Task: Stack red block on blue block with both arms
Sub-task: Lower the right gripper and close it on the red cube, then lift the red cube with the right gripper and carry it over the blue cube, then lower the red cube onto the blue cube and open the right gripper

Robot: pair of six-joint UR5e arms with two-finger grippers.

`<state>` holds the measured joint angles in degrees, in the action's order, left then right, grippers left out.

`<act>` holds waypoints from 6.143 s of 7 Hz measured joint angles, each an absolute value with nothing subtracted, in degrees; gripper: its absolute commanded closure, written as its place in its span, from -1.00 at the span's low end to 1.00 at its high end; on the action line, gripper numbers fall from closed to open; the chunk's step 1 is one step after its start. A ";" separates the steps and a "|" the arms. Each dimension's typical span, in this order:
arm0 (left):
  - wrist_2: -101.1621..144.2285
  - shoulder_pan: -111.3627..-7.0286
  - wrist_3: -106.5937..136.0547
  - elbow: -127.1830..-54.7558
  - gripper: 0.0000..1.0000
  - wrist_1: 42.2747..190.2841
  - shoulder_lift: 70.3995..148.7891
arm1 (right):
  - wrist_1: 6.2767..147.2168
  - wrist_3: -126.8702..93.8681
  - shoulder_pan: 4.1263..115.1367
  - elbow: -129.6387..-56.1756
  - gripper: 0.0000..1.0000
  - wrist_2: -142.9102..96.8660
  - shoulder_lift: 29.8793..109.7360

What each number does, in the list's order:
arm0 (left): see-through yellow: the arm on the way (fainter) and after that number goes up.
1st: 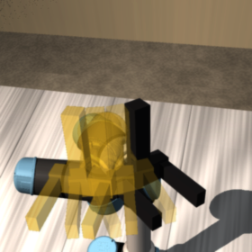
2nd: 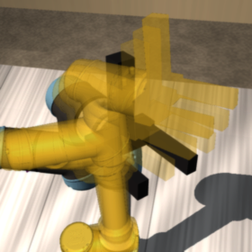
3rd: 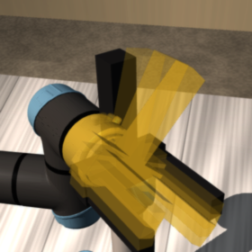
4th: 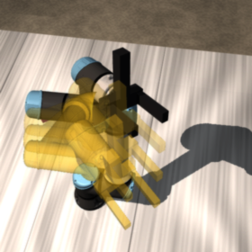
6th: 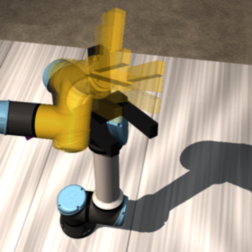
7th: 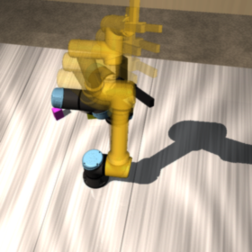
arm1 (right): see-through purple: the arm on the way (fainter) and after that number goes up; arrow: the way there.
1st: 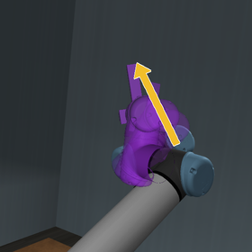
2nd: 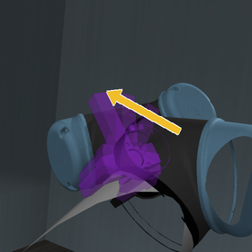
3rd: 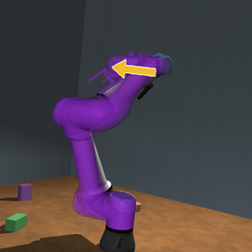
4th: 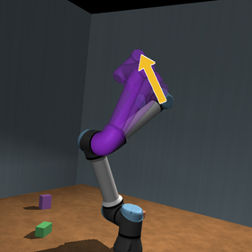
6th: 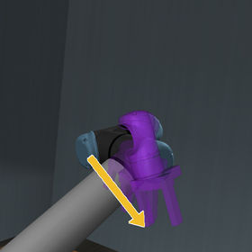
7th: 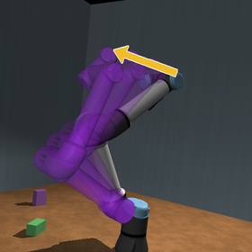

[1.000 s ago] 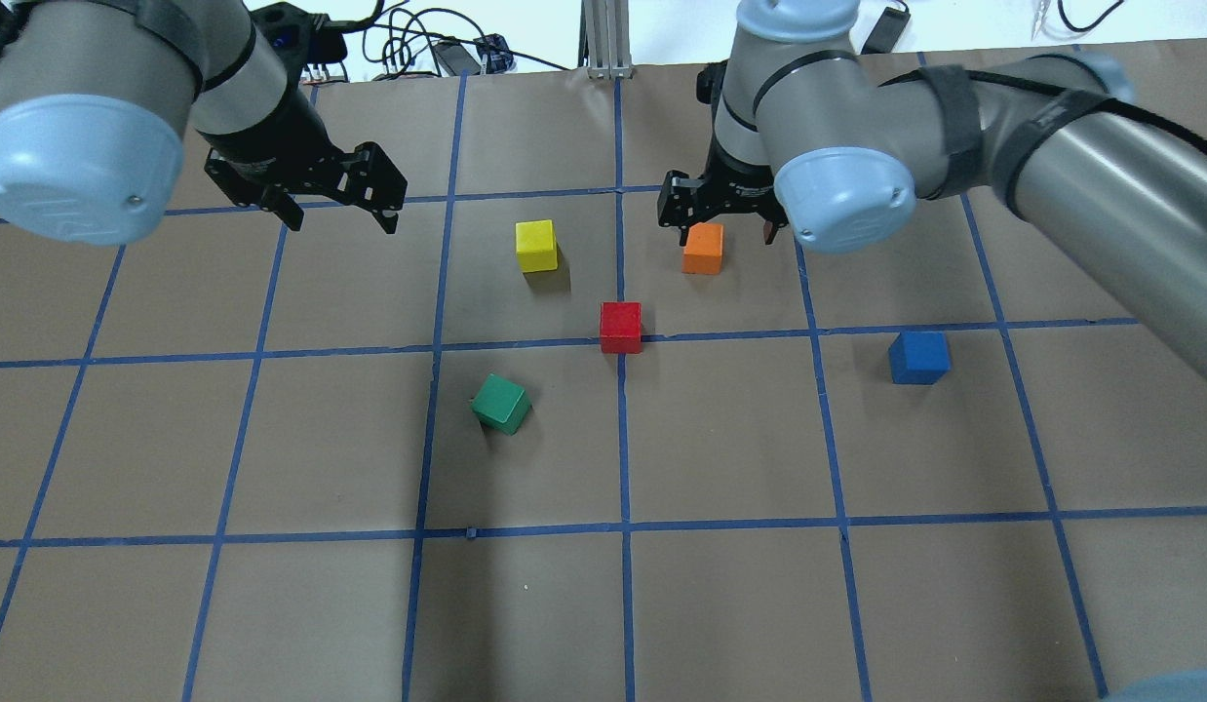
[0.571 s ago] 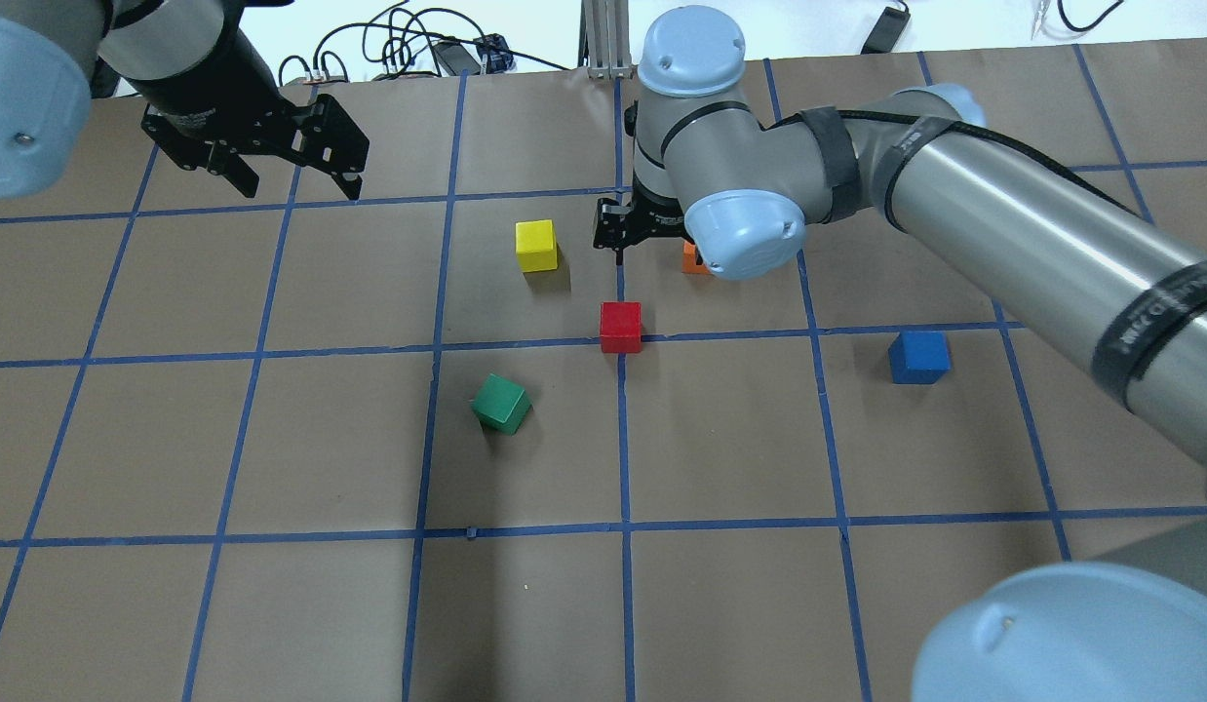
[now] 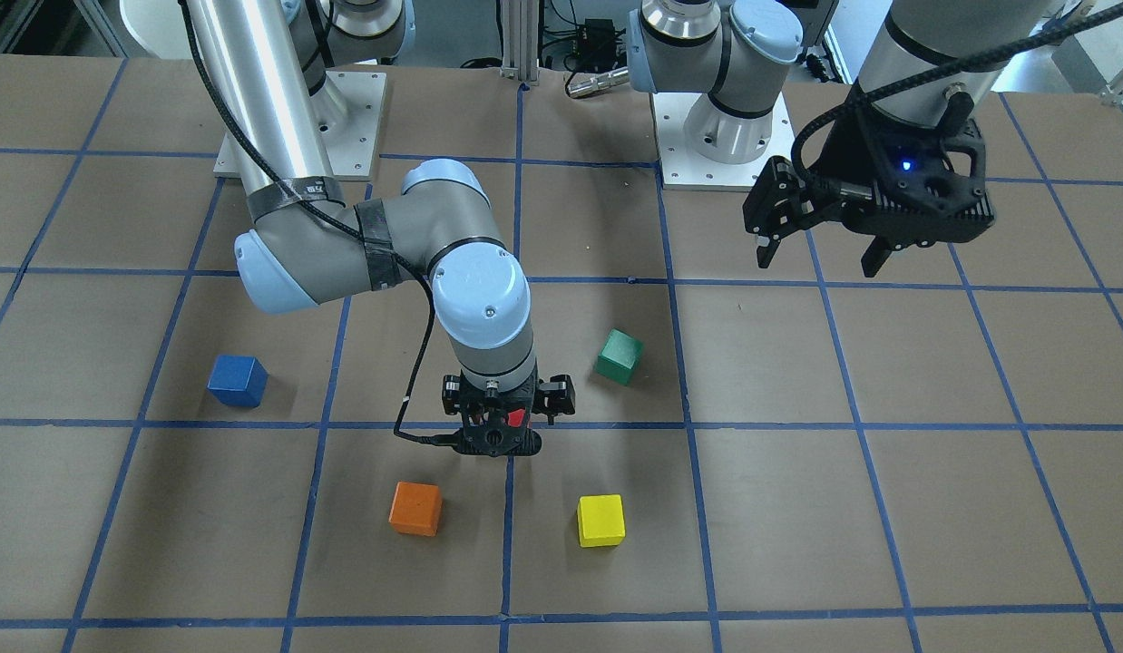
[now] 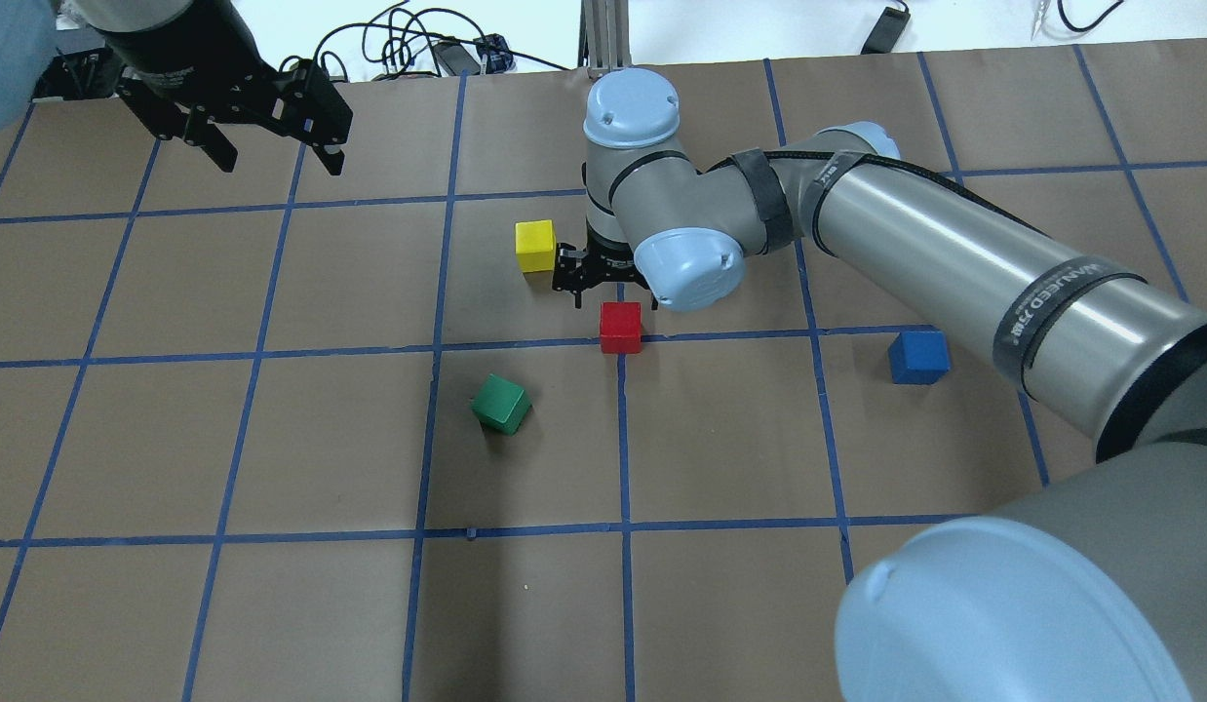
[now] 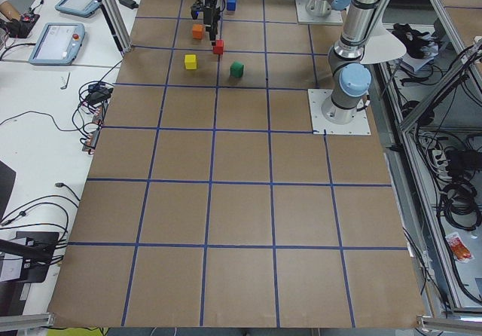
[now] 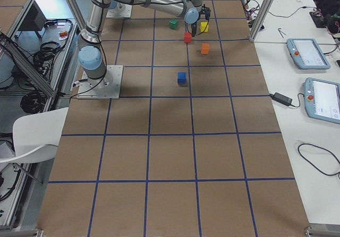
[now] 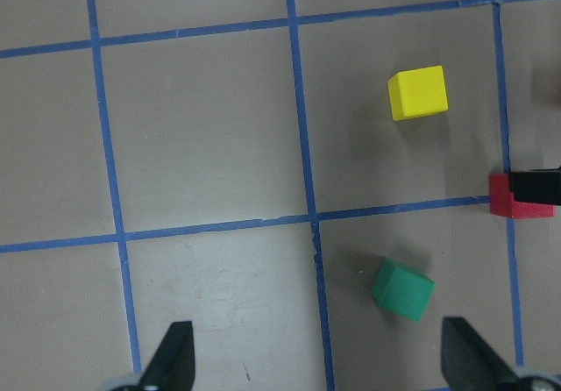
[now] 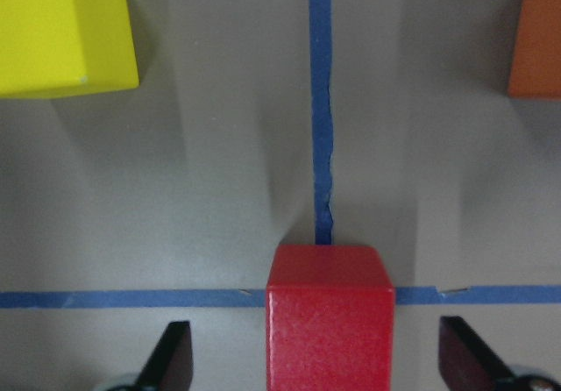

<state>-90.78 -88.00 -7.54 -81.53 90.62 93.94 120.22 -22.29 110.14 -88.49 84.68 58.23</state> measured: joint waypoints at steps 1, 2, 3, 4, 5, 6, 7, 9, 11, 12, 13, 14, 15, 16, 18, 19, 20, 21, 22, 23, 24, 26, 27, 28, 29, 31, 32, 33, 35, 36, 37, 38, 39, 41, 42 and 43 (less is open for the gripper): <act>-91.20 -88.03 -7.67 -81.55 -1.00 91.57 93.50 | 119.93 -22.37 110.18 -88.74 -1.00 84.36 57.86; -91.39 -88.06 -7.71 -81.44 -1.00 91.89 93.39 | 119.87 -22.40 110.20 -89.15 -0.99 84.25 57.58; -91.44 -88.06 -7.63 -81.38 -1.00 91.98 93.29 | 119.92 -22.41 110.21 -89.52 -0.90 84.23 57.44; -91.41 -88.09 -7.45 -81.36 -1.00 92.03 93.29 | 119.95 -22.41 110.21 -89.84 -0.68 84.26 57.36; -91.36 -88.12 -7.35 -81.37 -1.00 92.05 93.28 | 119.96 -22.39 110.21 -90.06 -0.24 84.26 57.30; -91.35 -88.14 -7.31 -81.47 -1.00 92.13 93.18 | 119.97 -22.19 110.21 -90.19 0.38 84.25 57.21; -91.38 -88.15 -7.30 -81.69 -1.00 92.54 92.98 | 119.97 -21.82 110.21 -90.19 0.99 84.25 57.11; -91.52 -88.14 -7.82 -83.03 -1.00 93.40 92.06 | 119.96 -21.40 110.06 -89.96 1.00 84.22 57.20; -91.60 -88.02 -8.06 -84.35 -1.00 93.33 91.11 | 118.75 -21.42 109.16 -88.75 1.00 84.58 58.67; -91.64 -88.01 -8.07 -84.61 -1.00 93.43 90.88 | 115.31 -21.35 107.57 -87.12 1.00 84.85 60.62; -91.64 -88.03 -8.08 -84.78 -1.00 93.42 90.77 | 109.66 -20.24 104.53 -85.07 1.00 84.94 63.18; -91.55 -88.05 -8.09 -84.85 -1.00 93.38 90.73 | 103.90 -16.72 100.24 -83.58 1.00 85.04 65.86; -91.39 -88.06 -8.09 -84.88 -1.00 93.33 90.71 | 99.95 -12.34 95.81 -83.50 1.00 85.21 68.27; -91.31 -88.06 -8.09 -84.90 -1.00 93.29 90.71 | 97.51 -9.08 92.19 -84.38 1.00 86.01 70.27; -91.33 -88.06 -8.09 -84.86 -1.00 93.26 90.71 | 96.18 -2.61 86.99 -88.56 1.00 90.28 73.40; -91.38 -88.05 -8.09 -84.82 -1.00 93.25 90.70 | 96.28 -0.03 84.50 -91.09 1.00 91.31 74.66; -91.39 -88.03 -8.07 -84.81 -1.00 93.25 90.70 | 96.50 2.55 82.32 -93.39 1.00 91.67 75.49; -91.38 -88.04 -8.03 -84.81 -1.00 93.25 90.70 | 97.23 5.48 80.36 -95.80 1.00 91.77 75.85; -91.37 -88.05 -8.01 -84.81 -1.00 93.25 90.70 | 99.31 7.62 78.98 -98.15 1.00 91.77 75.97; -91.37 -88.07 -8.00 -84.81 -1.00 93.25 90.70 | 102.05 9.36 78.29 -100.19 1.00 91.79 76.00; -91.36 -88.07 -8.00 -84.84 -1.00 93.25 90.70 | 104.08 10.34 77.96 -101.76 1.00 91.80 76.02; -91.28 -88.07 -7.76 -84.84 -1.00 93.11 90.86 | 105.20 10.86 77.66 -103.55 1.00 91.77 76.01; -91.27 -88.05 -7.69 -84.77 -1.00 93.04 90.85 | 105.28 10.94 77.58 -104.16 1.00 91.76 75.98; -91.26 -87.94 -7.66 -84.67 -1.00 93.00 90.82 | 105.49 10.95 77.52 -104.68 1.00 91.76 75.95; -91.21 -87.86 -7.65 -84.65 -1.00 92.99 90.78 | 105.73 10.99 77.44 -105.01 1.00 91.96 75.96; -91.30 -87.93 -7.65 -84.74 -1.00 93.05 90.63 | 106.11 11.75 77.24 -105.29 1.00 92.94 75.96; -91.25 -87.96 -7.63 -84.72 -1.00 93.07 90.60 | 106.26 11.98 77.08 -105.44 1.00 93.07 75.92; -91.12 -87.97 -7.59 -84.60 -1.00 93.07 90.60 | 106.34 12.00 77.04 -105.57 1.00 93.08 75.89; -91.06 -87.98 -7.54 -84.76 -1.00 93.02 90.67 | 106.42 11.93 77.00 -105.63 0.95 93.06 75.74; -91.07 -87.98 -7.50 -84.82 -1.00 93.00 90.69 | 106.43 11.88 77.00 -105.64 0.88 93.02 75.66; -91.06 -87.98 -7.46 -84.78 -1.00 92.97 90.77 | 106.43 11.74 76.99 -105.63 0.76 93.00 75.57; -91.04 -87.98 -7.40 -84.71 -1.00 92.91 90.88 | 106.44 11.68 76.99 -105.62 0.23 92.99 75.54; -91.04 -87.98 -7.34 -84.74 -1.00 92.88 90.90 | 106.43 11.78 76.99 -105.62 -0.22 92.99 75.48; -91.19 -87.98 -7.30 -84.80 -1.00 92.85 91.07 | 106.42 11.64 76.99 -105.64 -0.52 93.00 75.43; -91.29 -87.98 -7.30 -84.85 -1.00 92.86 91.09 | 106.40 11.68 76.99 -105.64 -0.53 93.04 75.41; -91.30 -87.98 -7.28 -84.88 -1.00 92.84 91.10 | 106.41 11.71 76.99 -105.64 -0.61 93.06 75.41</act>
<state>-91.30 -87.98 -7.28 -84.88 92.84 91.10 106.41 11.71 76.99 -105.64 93.06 75.41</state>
